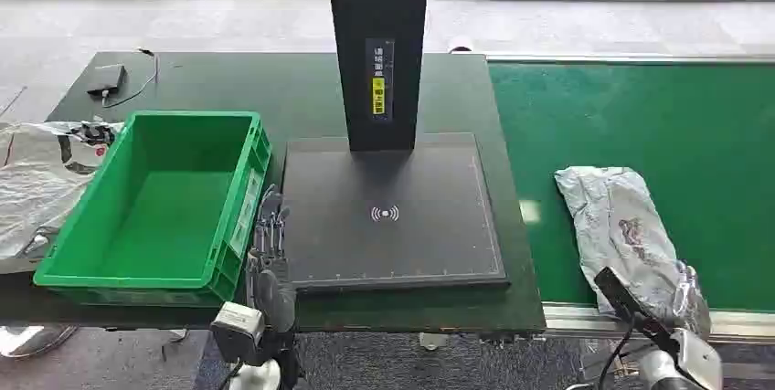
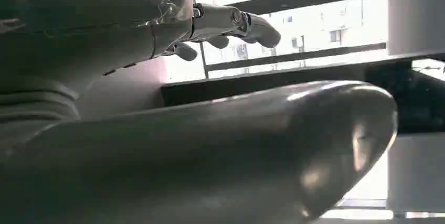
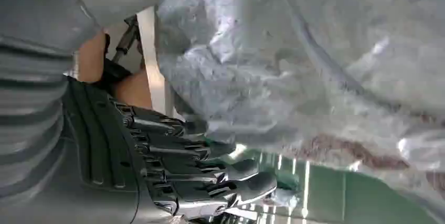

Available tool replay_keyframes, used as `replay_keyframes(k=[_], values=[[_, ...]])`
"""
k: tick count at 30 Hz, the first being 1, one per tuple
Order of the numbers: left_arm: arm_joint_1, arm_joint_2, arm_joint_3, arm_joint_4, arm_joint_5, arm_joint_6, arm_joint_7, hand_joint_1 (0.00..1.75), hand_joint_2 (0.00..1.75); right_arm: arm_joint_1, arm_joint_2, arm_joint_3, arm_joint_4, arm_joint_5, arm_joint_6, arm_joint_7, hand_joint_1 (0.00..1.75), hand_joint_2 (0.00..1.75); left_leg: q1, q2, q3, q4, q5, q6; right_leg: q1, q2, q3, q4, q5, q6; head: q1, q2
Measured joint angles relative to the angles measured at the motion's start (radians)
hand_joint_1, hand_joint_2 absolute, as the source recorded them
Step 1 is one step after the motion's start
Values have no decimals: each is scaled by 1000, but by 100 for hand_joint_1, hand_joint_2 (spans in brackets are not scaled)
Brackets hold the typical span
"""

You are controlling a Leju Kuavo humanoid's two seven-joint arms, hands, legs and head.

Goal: Moved the parcel from conveyor to table for the left to box.

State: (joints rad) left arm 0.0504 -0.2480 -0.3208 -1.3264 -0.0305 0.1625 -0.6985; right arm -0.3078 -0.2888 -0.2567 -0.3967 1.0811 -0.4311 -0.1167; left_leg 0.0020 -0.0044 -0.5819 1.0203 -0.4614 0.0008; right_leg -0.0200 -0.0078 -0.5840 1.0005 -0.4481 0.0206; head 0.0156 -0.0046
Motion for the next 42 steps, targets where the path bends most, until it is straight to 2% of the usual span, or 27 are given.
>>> replay_keyframes(k=[9, 10, 11, 15, 22, 26, 31, 35, 37, 42], values=[[-26, 0, 0, 80, -22, -21, 0, 0, 0, 9, 61, 0, 24, 61, 19, 62, 0, 175, 1, 5, 3, 0, 0, 0, 2, 5, 2, 0, 0, 0, 0, 0], [-29, -1, 0, 88, -24, -22, 0, 0, 0, 7, 68, 0, 24, 66, 23, 63, 7, 175, 1, 5, 4, 0, 0, 0, 2, 5, 2, 0, 0, 0, 0, 0], [-32, -1, 0, 95, -27, -22, 0, 0, 0, 5, 74, 0, 24, 69, 25, 61, 175, 175, 2, 5, 4, 0, 0, 0, 2, 5, 2, 0, 0, 0, 0, 0], [-39, -2, 0, 122, -33, -22, 0, 0, 0, 4, 98, 0, 24, 72, 25, 47, 175, 175, 2, 6, 5, 0, 0, 0, 2, 6, 4, 0, 1, 0, 0, 0], [-45, -2, -1, 148, -33, 0, 0, 0, 0, -1, 135, 0, 24, 35, -2, -65, 175, 175, 2, 9, 5, 0, 0, 0, 2, 8, 3, 0, 2, -1, 0, 0], [-47, -2, -4, 158, -26, 27, 0, 0, 0, -27, 153, 0, 24, 37, 38, -91, 175, 175, 2, 15, 4, 0, -1, -1, 2, 13, 3, 0, 3, -2, 0, 0], [-52, 2, -19, 161, 5, 74, 0, 0, 0, -75, 177, 0, 32, 60, 108, -86, 175, 175, 2, 15, 6, 0, 0, -1, 2, 13, 2, 0, 4, -2, 0, 0], [-53, 3, -23, 162, 11, 86, 0, 0, 0, -95, 192, 0, 40, 56, 117, -97, 175, 175, 2, 15, 6, 0, 1, 0, 2, 12, 2, 0, 5, -2, 0, 0], [-54, 5, -28, 162, 27, 110, 0, 0, 0, -99, 200, 0, 41, 18, 85, -155, 175, 175, 2, 14, 5, 0, 1, 0, 2, 12, 2, 0, 5, -2, 0, 0], [-52, 8, -42, 153, 40, 157, 0, 0, 0, -105, 230, -48, 35, -192, -16, -421, 175, 175, 2, 11, 2, 0, 2, 0, 2, 10, 0, 1, 5, -1, 0, 0]])
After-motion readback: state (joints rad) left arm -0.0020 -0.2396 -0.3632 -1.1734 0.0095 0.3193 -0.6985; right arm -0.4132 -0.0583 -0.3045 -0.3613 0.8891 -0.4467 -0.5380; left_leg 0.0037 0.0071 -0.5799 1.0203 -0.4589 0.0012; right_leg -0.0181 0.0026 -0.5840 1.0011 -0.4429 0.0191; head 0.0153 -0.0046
